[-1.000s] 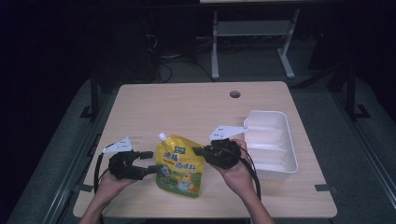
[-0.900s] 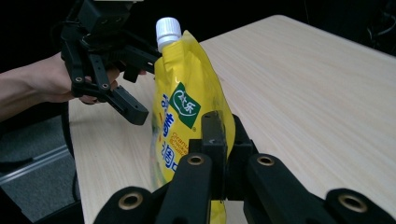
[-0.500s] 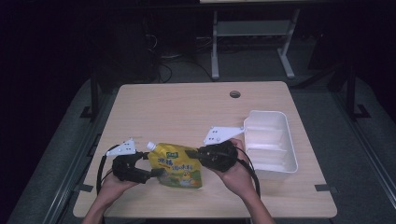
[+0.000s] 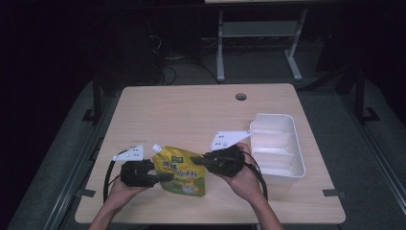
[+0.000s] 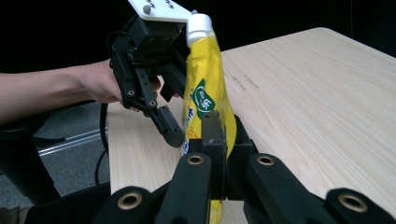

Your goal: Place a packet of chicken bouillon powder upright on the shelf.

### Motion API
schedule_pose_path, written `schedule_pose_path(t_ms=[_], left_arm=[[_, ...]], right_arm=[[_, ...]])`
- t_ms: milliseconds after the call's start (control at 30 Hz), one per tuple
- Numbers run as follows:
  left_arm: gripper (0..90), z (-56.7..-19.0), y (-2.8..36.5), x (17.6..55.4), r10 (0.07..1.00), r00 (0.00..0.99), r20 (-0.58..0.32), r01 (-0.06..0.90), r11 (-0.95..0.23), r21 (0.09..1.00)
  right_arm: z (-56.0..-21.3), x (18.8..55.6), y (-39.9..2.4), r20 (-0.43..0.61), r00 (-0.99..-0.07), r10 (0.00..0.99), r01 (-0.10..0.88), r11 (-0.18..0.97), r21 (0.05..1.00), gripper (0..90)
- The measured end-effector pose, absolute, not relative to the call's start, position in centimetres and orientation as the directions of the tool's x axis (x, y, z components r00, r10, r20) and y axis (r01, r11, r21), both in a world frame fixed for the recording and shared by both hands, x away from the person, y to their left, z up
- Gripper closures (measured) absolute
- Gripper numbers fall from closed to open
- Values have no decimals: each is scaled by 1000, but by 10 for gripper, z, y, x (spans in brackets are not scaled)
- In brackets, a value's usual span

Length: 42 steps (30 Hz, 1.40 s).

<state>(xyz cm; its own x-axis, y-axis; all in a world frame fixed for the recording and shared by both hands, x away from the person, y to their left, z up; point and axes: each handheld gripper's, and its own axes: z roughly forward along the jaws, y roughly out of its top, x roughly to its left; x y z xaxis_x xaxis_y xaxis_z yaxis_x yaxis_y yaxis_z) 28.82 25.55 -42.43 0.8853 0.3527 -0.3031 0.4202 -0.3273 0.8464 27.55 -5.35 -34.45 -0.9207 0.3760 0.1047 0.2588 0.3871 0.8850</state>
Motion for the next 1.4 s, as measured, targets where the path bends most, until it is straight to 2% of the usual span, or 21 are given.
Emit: schedule_pose_path(t_ms=[200,433,633,767,1000,1267,1400], left_arm=[[713,-424,256,287,350,889,-294,410,-327,851],[766,-423,251,284,345,898,-272,390,-344,854],[778,-422,251,283,342,904,-257,377,-352,857],[780,-423,251,283,342,905,-255,374,-350,859],[781,-423,251,282,339,909,-243,363,-354,862],[781,-422,251,281,337,912,-233,353,-360,863],[779,-422,252,281,334,914,-231,350,-363,863]], right_arm=[[-346,277,-55,103,-913,394,265,384,885,892],[-347,279,-58,98,-908,407,266,379,887,891],[-350,282,-61,136,-910,391,286,354,890,869],[-354,286,-63,168,-909,383,308,343,888,773],[-366,292,-63,219,-901,375,347,319,882,690],[-383,294,-50,225,-895,386,370,360,856,662],[-383,294,-51,242,-893,380,378,340,861,745]])
